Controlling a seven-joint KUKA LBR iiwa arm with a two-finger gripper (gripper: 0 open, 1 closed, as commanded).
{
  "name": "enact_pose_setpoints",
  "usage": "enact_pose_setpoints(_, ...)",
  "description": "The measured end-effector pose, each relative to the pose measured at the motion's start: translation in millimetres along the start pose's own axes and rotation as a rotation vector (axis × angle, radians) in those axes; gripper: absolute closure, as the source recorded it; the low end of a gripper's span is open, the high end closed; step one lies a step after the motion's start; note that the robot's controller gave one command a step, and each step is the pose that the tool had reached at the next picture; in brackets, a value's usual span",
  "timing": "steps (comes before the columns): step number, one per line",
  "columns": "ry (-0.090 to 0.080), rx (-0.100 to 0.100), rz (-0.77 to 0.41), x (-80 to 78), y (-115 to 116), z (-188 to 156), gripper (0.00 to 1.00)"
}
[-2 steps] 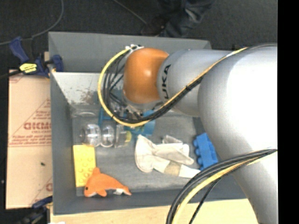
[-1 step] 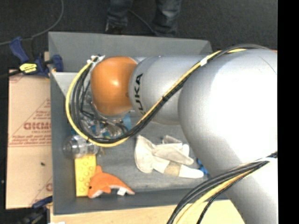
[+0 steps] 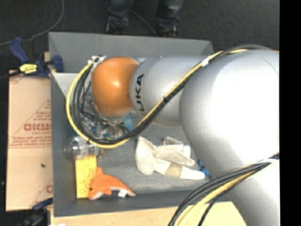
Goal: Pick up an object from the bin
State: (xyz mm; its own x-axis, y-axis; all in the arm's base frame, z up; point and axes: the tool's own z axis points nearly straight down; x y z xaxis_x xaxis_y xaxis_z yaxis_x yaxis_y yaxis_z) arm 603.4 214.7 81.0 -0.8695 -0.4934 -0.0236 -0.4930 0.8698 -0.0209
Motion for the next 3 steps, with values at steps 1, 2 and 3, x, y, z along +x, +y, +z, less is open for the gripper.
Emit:
enact_pose_setpoints(1,0.0,0.0,0.001,0.2,-0.6,-1.5,1.0)
enact_pose_setpoints(2,0.004,0.001,0.002,1.1,-1.6,-7.4,1.0)
enact_pose_setpoints(3,0.001,0.001,0.002,0.9,-1.6,-11.6,1.0)
